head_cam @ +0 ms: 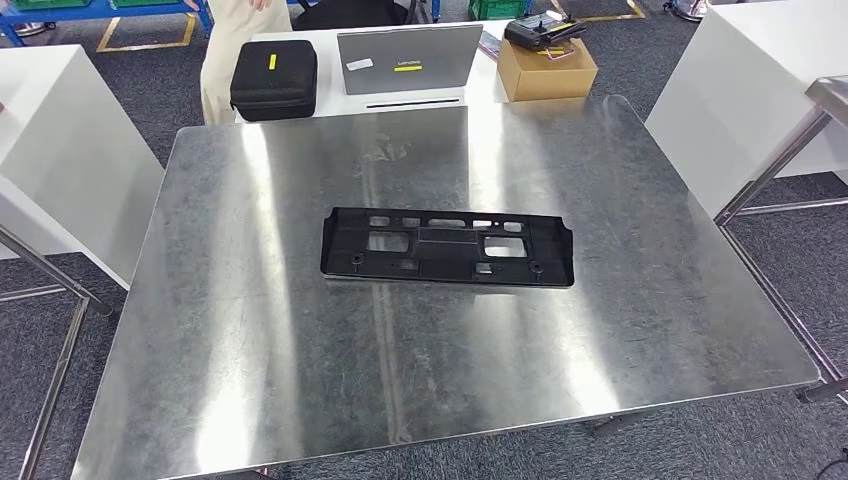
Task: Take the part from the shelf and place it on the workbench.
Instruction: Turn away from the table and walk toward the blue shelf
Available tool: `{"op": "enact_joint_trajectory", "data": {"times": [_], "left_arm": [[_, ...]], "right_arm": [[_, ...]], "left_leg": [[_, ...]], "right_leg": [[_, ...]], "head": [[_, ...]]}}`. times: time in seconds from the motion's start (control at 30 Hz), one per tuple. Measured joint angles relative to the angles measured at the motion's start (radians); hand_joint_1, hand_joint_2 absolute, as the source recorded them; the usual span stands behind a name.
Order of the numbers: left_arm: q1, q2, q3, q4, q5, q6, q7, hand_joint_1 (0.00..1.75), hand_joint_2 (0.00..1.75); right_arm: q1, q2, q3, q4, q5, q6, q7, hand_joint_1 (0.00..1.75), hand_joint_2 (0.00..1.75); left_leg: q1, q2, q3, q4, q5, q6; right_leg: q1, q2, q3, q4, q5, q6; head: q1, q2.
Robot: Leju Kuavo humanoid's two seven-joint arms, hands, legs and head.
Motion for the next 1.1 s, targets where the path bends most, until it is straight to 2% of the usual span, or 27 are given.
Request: {"op": "enact_joint_trajectory", "data": {"times": [0.2,0.3,0.37,0.4,0.43,0.5,0.53,0.57,0.6,0.63,0.67,0.7,0.73,0.77,0.83,0.87,0.9,0.93,0.97,1.0,1.03,1.07,1.1], "left_arm": [[0.003,0.012,-0.02,0.0,-0.017,-0.011,0.018,0.0,0.0],[0.003,0.017,-0.027,0.0,-0.021,-0.01,0.023,0.0,0.0],[0.004,0.019,-0.032,0.0,-0.026,-0.006,0.026,0.0,0.0],[0.004,0.019,-0.033,0.0,-0.028,-0.004,0.028,0.0,0.0],[0.003,0.019,-0.035,0.0,-0.032,-0.003,0.029,0.0,0.0],[0.003,0.019,-0.036,0.0,-0.036,-0.001,0.032,0.0,0.0],[0.003,0.02,-0.037,0.0,-0.037,-0.001,0.034,0.0,0.0],[0.004,0.02,-0.038,0.0,-0.038,-0.001,0.037,0.0,0.0],[0.004,0.02,-0.04,0.0,-0.038,-0.001,0.039,0.0,0.0],[0.004,0.02,-0.041,0.0,-0.038,-0.001,0.04,0.0,0.0],[0.004,0.02,-0.043,0.0,-0.038,0.0,0.042,0.0,0.0],[0.004,0.021,-0.045,0.0,-0.038,0.0,0.043,0.0,0.0],[0.003,0.021,-0.046,0.0,-0.039,0.001,0.044,0.0,0.0],[0.003,0.022,-0.047,0.0,-0.039,0.002,0.044,0.0,0.0],[0.003,0.022,-0.049,0.0,-0.039,0.004,0.046,0.0,0.0],[0.003,0.023,-0.049,0.0,-0.039,0.004,0.046,0.0,0.0],[0.004,0.023,-0.049,0.0,-0.039,0.005,0.046,0.0,0.0],[0.004,0.023,-0.05,0.0,-0.039,0.005,0.046,0.0,0.0],[0.004,0.024,-0.05,0.0,-0.039,0.005,0.046,0.0,0.0],[0.004,0.024,-0.05,0.0,-0.039,0.005,0.046,0.0,0.0],[0.004,0.024,-0.05,0.0,-0.039,0.005,0.046,0.0,0.0],[0.005,0.025,-0.05,0.0,-0.039,0.005,0.046,0.0,0.0],[0.005,0.025,-0.05,0.0,-0.039,0.005,0.046,0.0,0.0]], "right_arm": [[0.0,0.008,0.018,0.023,0.004,0.003,0.008,0.0,1.75],[0.0,0.011,0.021,0.029,0.004,0.003,0.011,0.0,1.75],[-0.001,0.012,0.024,0.032,0.004,0.004,0.012,0.0,1.75],[-0.002,0.012,0.025,0.033,0.004,0.005,0.012,0.0,1.75],[-0.002,0.012,0.026,0.033,0.003,0.005,0.012,0.0,1.75],[-0.002,0.012,0.027,0.034,0.002,0.006,0.012,0.0,1.75],[-0.002,0.012,0.028,0.034,0.001,0.006,0.012,0.0,1.75],[-0.001,0.012,0.028,0.034,0.0,0.006,0.012,0.0,1.75],[-0.001,0.012,0.028,0.034,-0.001,0.006,0.012,0.0,1.75],[-0.001,0.012,0.029,0.035,-0.002,0.006,0.012,0.0,1.75],[-0.002,0.012,0.03,0.035,-0.002,0.006,0.012,0.0,1.75],[-0.003,0.012,0.031,0.035,-0.002,0.007,0.012,0.0,1.75],[-0.004,0.012,0.033,0.035,-0.002,0.007,0.012,0.0,1.75],[-0.005,0.012,0.035,0.035,-0.002,0.008,0.012,0.0,1.75],[-0.005,0.012,0.036,0.036,-0.003,0.009,0.012,0.0,1.75],[-0.005,0.013,0.037,0.036,-0.004,0.009,0.012,0.0,1.75],[-0.006,0.014,0.037,0.037,-0.004,0.01,0.013,0.0,1.75],[-0.006,0.014,0.037,0.037,-0.004,0.01,0.013,0.0,1.75],[-0.006,0.014,0.038,0.037,-0.004,0.01,0.013,0.0,1.75],[-0.005,0.014,0.038,0.038,-0.004,0.01,0.013,0.0,1.75],[-0.004,0.014,0.039,0.038,-0.004,0.01,0.013,0.0,1.75],[-0.003,0.014,0.039,0.038,-0.004,0.011,0.013,0.0,1.75],[-0.002,0.014,0.039,0.038,-0.004,0.011,0.013,0.0,1.75]], "left_leg": [[-0.006,0.0,0.001,0.005,-0.007,0.009],[-0.01,0.0,0.003,0.01,-0.009,0.019],[-0.006,0.002,0.01,-0.004,0.001,0.029],[-0.004,0.004,0.013,-0.012,0.006,0.035],[-0.001,0.007,0.016,-0.02,0.011,0.04],[-0.002,0.013,0.013,-0.021,0.014,0.044],[-0.002,0.015,0.01,-0.021,0.016,0.043],[-0.003,0.016,0.008,-0.021,0.017,0.041],[-0.003,0.016,0.006,-0.02,0.019,0.038],[-0.002,0.016,0.004,-0.02,0.022,0.034],[-0.001,0.016,0.003,-0.018,0.025,0.03],[-0.002,0.015,0.001,-0.017,0.027,0.024],[-0.003,0.015,0.0,-0.016,0.031,0.017],[-0.004,0.014,-0.002,-0.013,0.035,0.011],[-0.003,0.013,-0.006,-0.012,0.043,-0.001],[0.0,0.013,-0.012,-0.008,0.039,-0.006],[0.004,0.014,-0.021,0.009,0.02,-0.011],[0.007,0.015,-0.039,0.048,-0.016,-0.015],[0.008,0.016,-0.063,0.108,-0.065,-0.019],[0.009,0.017,-0.089,0.182,-0.114,-0.022],[0.009,0.017,-0.109,0.25,-0.15,-0.025],[0.009,0.017,-0.115,0.29,-0.166,-0.026],[0.009,0.018,-0.1,0.292,-0.162,-0.026]], "right_leg": [[-0.01,0.0,0.003,0.0,-0.003,0.006],[-0.015,0.0,0.011,-0.003,-0.002,0.015],[-0.014,-0.001,0.015,0.002,-0.008,0.019],[-0.013,-0.002,0.006,0.025,-0.025,0.016],[-0.012,-0.003,-0.014,0.072,-0.053,0.01],[-0.01,-0.004,-0.08,0.218,-0.123,-0.002],[-0.009,-0.004,-0.109,0.284,-0.147,-0.002],[-0.008,-0.004,-0.121,0.317,-0.155,0.002],[-0.007,-0.004,-0.111,0.307,-0.145,0.009],[-0.007,-0.004,-0.079,0.254,-0.121,0.018],[-0.008,-0.006,-0.03,0.169,-0.093,0.025],[-0.007,-0.007,0.015,0.091,-0.067,0.026],[-0.004,-0.007,0.045,0.037,-0.046,0.023],[-0.001,-0.006,0.056,0.009,-0.036,0.016],[0.002,-0.003,0.042,0.01,-0.026,-0.002],[-0.002,-0.005,0.037,0.008,-0.022,-0.013],[-0.005,-0.007,0.032,0.007,-0.015,-0.025],[-0.007,-0.009,0.026,0.006,-0.007,-0.038],[-0.005,-0.012,0.019,0.006,0.0,-0.049],[-0.003,-0.014,0.01,0.007,0.007,-0.056],[0.0,-0.015,0.0,0.007,0.013,-0.06],[0.002,-0.017,-0.008,0.009,0.019,-0.06],[0.003,-0.018,-0.015,0.01,0.023,-0.059]], "head": [[0.0,0.0],[0.0,0.0],[0.0,0.0],[0.0,0.0],[0.001,0.0],[0.005,0.0],[0.005,0.0],[0.005,0.0],[0.005,0.0],[0.005,0.0],[0.006,0.0],[0.007,0.0],[0.006,0.0],[0.007,0.0],[0.007,0.0],[0.007,0.0],[0.007,0.0],[0.006,0.0],[0.006,0.0],[0.005,0.0],[0.005,0.0],[0.005,0.0],[0.005,0.0]]}}
